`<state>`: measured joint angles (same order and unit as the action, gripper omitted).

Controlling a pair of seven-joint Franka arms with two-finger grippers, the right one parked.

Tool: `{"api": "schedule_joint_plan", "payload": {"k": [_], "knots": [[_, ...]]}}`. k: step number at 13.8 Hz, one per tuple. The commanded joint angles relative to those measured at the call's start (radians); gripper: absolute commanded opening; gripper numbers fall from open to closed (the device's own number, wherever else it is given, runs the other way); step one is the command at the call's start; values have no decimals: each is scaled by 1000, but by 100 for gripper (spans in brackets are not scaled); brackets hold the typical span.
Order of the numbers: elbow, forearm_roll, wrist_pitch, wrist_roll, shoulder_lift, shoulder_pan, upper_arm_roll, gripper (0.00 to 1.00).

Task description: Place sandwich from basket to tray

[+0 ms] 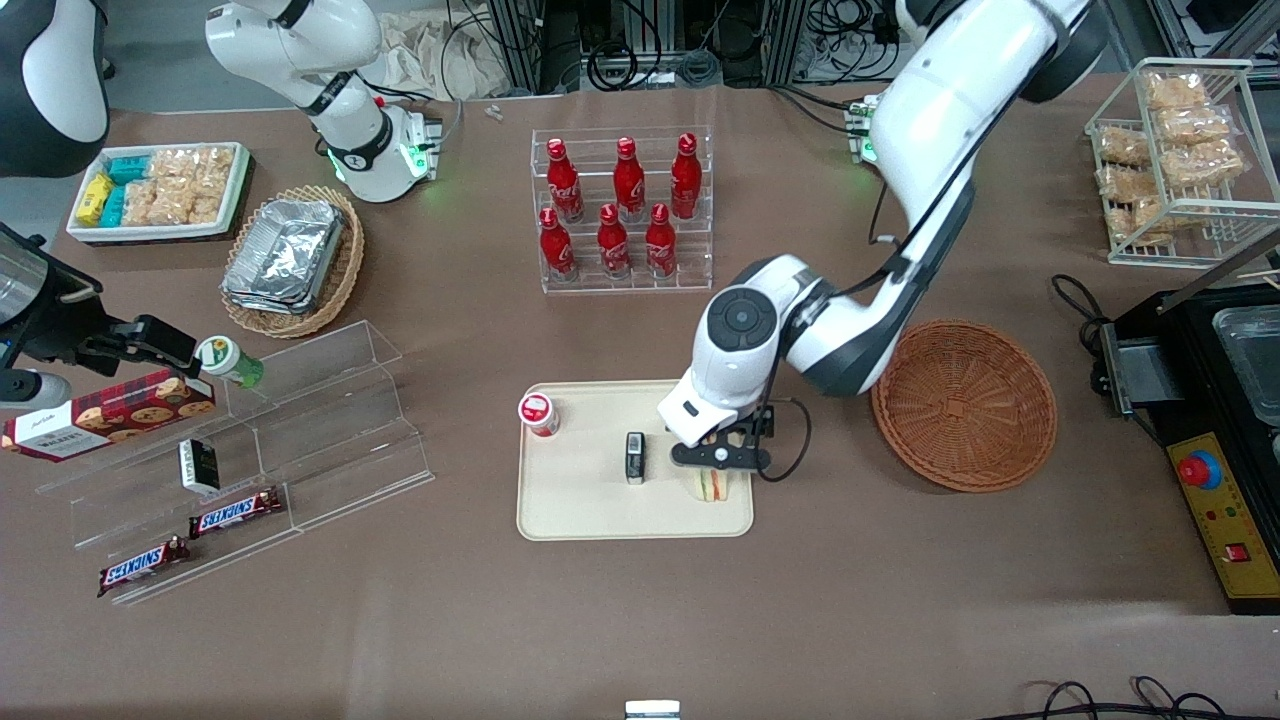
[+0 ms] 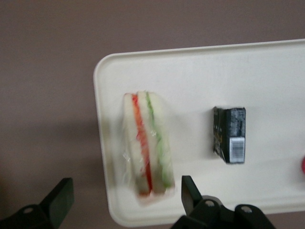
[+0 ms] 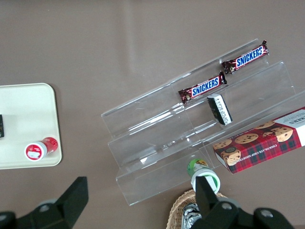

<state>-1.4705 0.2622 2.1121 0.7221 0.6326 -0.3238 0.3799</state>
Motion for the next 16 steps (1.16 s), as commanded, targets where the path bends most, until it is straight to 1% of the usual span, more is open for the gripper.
{"api": "schedule_joint_plan", "payload": {"k": [1,3,5,6,8,10,11,12,13,15,16], "knots": [[-33,-142,-128,-22,-138,57,-6,100],[-33,-153,-235,-96,-206,69,-10,100],[-34,-158,-351,-160,-249,118,-9,100],[-36,-162,-380,-199,-273,142,-9,100],[-36,-190,-446,-237,-313,198,-9,100],[-39,-219,-515,-321,-356,239,-15,100],[-36,-245,-543,-373,-379,244,-56,100],[-39,-254,-558,-410,-410,230,-131,100],[-47,-255,-576,-440,-442,209,-186,100],[-63,-259,-598,-504,-491,192,-277,100],[-71,-282,-600,-532,-513,186,-323,100]]}}
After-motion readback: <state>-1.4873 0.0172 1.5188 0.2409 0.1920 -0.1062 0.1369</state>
